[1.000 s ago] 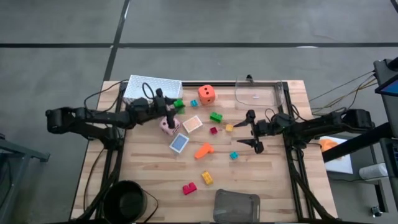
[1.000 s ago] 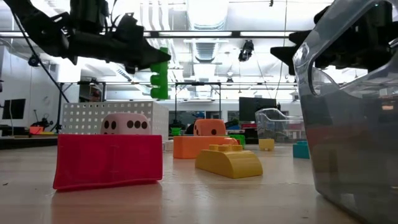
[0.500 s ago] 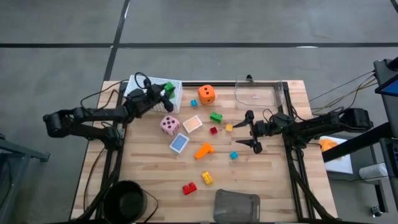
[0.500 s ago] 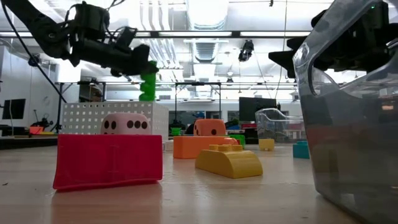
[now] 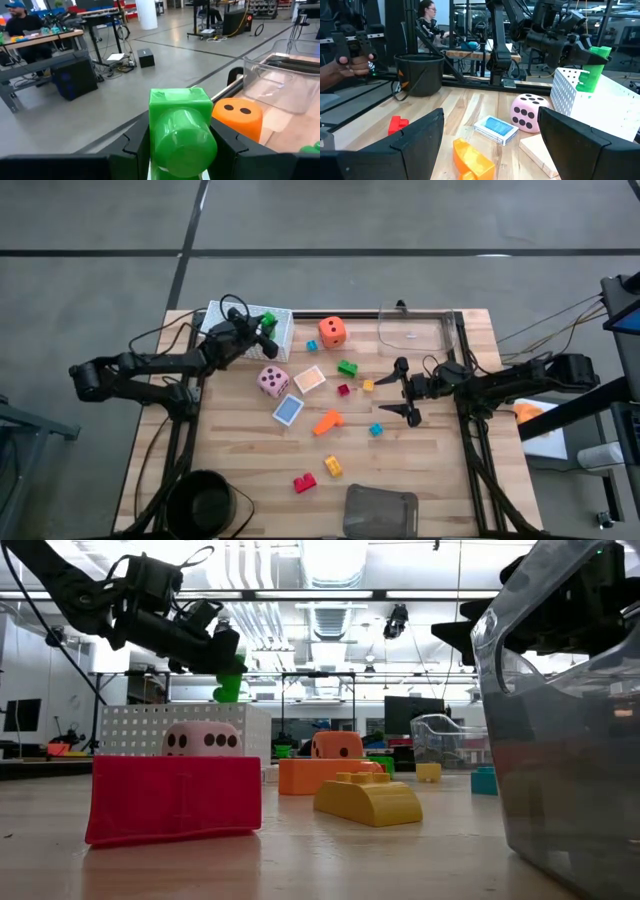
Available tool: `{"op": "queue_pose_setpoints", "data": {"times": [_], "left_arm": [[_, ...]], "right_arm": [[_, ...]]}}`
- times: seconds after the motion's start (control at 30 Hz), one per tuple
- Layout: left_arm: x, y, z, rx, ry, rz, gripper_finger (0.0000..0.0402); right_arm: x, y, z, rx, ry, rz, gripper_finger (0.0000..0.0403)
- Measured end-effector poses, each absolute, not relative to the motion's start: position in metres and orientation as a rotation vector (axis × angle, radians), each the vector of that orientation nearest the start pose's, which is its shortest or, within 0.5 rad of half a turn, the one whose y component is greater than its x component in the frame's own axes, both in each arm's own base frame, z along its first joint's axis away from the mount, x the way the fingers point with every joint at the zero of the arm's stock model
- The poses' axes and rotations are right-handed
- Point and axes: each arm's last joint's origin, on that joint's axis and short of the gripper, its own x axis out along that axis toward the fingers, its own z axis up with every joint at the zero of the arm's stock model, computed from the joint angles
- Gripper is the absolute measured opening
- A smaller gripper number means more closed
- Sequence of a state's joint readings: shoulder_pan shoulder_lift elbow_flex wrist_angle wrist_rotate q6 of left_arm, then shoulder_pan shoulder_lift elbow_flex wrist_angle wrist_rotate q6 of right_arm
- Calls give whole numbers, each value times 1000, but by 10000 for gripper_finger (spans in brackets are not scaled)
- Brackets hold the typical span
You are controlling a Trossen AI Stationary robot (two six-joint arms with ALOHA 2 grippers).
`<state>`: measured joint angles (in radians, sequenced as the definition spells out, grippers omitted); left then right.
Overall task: Pick & Place Toys
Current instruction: Put the right large green game piece into the white bin
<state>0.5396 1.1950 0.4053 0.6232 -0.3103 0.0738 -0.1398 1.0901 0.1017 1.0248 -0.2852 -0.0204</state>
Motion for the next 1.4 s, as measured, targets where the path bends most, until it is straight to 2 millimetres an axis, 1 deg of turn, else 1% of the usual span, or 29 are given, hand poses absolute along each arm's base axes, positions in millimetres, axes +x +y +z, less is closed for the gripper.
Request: {"op": "queue_pose_setpoints", "data": {"times": [0.83, 1.13, 1.4], "left_arm": [[195, 127, 201, 44, 200, 842, 133], [194, 126, 195, 20, 255, 840, 133], [194, 126, 195, 14, 256, 841, 133]], "right_arm": [[178, -17, 170, -27, -37, 143, 320], [178, -17, 170, -27, -37, 141, 320], [178, -17, 170, -27, -37, 141, 320]]}}
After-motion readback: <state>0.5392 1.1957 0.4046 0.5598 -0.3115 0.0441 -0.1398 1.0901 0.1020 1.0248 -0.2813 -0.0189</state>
